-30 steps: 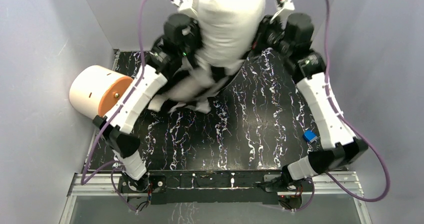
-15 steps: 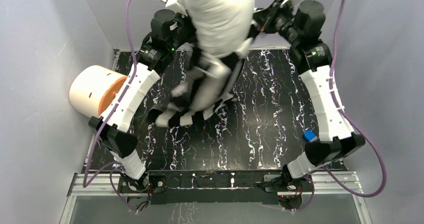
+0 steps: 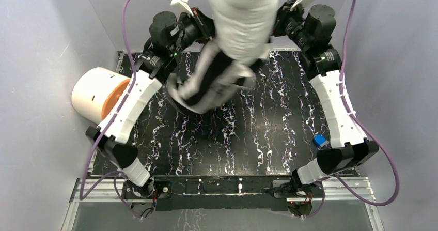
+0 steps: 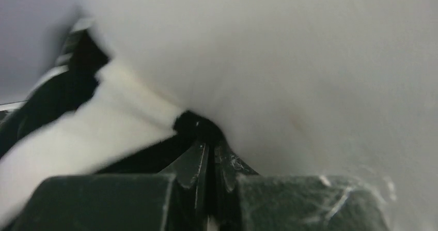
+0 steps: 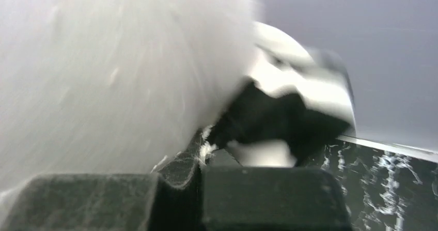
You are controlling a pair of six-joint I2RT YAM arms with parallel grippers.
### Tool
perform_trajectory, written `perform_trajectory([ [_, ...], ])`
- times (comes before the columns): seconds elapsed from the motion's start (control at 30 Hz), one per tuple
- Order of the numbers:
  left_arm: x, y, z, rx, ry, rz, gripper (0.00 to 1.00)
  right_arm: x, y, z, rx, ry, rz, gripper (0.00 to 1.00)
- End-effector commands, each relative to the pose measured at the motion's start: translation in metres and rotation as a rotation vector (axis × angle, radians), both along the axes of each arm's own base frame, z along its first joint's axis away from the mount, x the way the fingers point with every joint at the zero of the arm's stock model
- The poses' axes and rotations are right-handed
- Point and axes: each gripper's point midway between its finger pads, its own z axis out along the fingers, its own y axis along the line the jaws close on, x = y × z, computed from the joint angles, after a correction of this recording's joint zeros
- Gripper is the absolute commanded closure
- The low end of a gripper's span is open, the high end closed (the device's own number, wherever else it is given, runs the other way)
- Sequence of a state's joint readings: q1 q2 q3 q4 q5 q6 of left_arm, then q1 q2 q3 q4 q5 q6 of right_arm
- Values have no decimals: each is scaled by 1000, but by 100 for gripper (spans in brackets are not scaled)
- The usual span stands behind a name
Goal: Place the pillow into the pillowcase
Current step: Stuff the pillow into the pillowcase.
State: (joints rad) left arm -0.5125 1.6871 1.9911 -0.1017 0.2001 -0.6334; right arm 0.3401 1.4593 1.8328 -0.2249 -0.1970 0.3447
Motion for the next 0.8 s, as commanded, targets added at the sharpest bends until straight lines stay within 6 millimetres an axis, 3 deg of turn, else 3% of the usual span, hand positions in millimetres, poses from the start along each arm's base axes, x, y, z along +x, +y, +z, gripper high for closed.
perform_trajectory([
  [0.0, -98, -18, 95, -133, -248, -184, 100, -31, -16, 85, 126, -239, 51, 100],
  [0.07, -52, 1, 106, -76, -253, -42, 100, -70, 28, 62, 148, -216, 180, 100],
  [0.1, -18, 13, 101, -54, -222, 27, 100, -87, 44, 52, 149, -209, 194, 100],
  [0.13, 20, 22, 90, -50, -187, 80, 100, -101, 54, 47, 157, -212, 194, 100],
  [0.17, 37, 36, 93, -62, -177, 124, 100, -106, 55, 46, 163, -219, 170, 100],
  [0.2, 45, 43, 95, -73, -177, 145, 100, -94, 47, 46, 159, -215, 96, 100],
  [0.27, 29, 39, 105, -101, -192, 81, 100, -69, 23, 75, 123, -255, -60, 100],
  [0.3, 6, 28, 112, -119, -208, 12, 100, -49, 10, 85, 98, -266, -109, 100],
  [0.33, -11, 1, 90, -104, -172, -73, 100, -36, -5, 101, 103, -284, -137, 100],
  [0.37, -40, -12, 94, -116, -214, -127, 100, -23, -13, 114, 117, -294, -152, 100],
  [0.43, -70, -16, 105, -144, -281, -165, 100, -10, -13, 127, 99, -317, -152, 100],
  [0.5, -62, -7, 114, -95, -350, -95, 100, -18, 9, 117, 92, -299, -21, 100],
  [0.57, -35, 4, 116, -17, -407, 24, 100, -34, 26, 94, 123, -297, 90, 100],
  [0.63, -2, 14, 111, 13, -446, 84, 100, -43, 31, 69, 147, -304, 120, 100],
  [0.7, 22, 23, 113, -13, -483, 87, 100, -39, 33, 51, 127, -302, 114, 100],
  [0.77, 33, 23, 124, -22, -561, 68, 100, -26, 37, 49, 89, -328, 101, 100],
])
